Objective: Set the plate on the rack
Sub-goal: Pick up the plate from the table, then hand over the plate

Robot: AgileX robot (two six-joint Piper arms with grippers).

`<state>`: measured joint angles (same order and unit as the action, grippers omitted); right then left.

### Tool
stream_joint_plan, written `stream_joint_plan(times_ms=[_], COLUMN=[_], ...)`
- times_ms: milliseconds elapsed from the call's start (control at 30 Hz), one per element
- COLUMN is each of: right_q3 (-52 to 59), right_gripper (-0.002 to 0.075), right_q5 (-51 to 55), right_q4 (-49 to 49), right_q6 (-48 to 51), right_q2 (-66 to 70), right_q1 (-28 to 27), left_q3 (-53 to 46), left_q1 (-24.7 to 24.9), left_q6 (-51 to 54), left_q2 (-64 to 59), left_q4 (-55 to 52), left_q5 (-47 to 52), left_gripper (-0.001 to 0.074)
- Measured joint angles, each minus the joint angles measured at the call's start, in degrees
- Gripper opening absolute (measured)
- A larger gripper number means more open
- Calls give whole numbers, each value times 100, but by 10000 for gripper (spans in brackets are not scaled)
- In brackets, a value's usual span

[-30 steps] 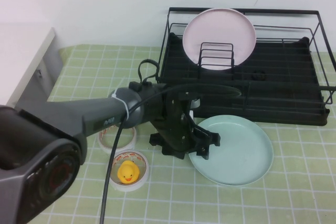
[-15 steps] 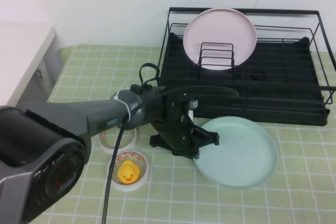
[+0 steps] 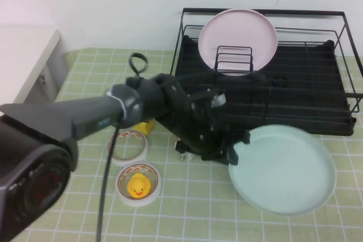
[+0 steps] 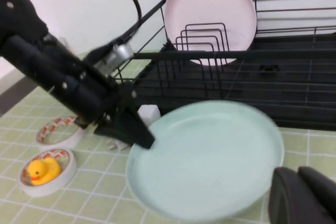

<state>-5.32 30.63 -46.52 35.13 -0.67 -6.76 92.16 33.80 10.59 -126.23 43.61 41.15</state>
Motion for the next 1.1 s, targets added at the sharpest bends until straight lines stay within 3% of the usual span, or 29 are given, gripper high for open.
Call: stream_joint_plan(times_ms=[233, 333, 433, 533, 633, 833, 1100], right_q3=[0, 0, 0, -39, -292, -1379, -2747], right_gripper=[22, 99, 244, 398, 475, 505, 507], right_q5=[229, 281, 285, 285, 285, 337, 1185], right_q4=[-138, -489, -1130, -2034, -3002, -3721, -3787], right_q6=[-662, -968, -843, 12, 1098, 2848, 3965], right_q2=[0, 107, 551, 1220, 1944, 3569, 5883], right_q1=[0, 0, 0, 0, 9, 9, 9], left_q3=[-11, -48, -148, -309, -621, -1477, -2364], left_q1=[-333, -354, -354, -354, -354, -354, -354], left_q6=[1090, 1461, 1874, 2187, 2379, 2682, 2858], left_q2=[153, 395, 763, 1182, 1636, 2480, 3525], left_q4=[948, 997, 1048, 1071, 1071, 1057, 1043], left_q5=[363, 371, 385, 357, 239, -127, -651], left_gripper=[2, 2, 2, 2, 2, 2, 2])
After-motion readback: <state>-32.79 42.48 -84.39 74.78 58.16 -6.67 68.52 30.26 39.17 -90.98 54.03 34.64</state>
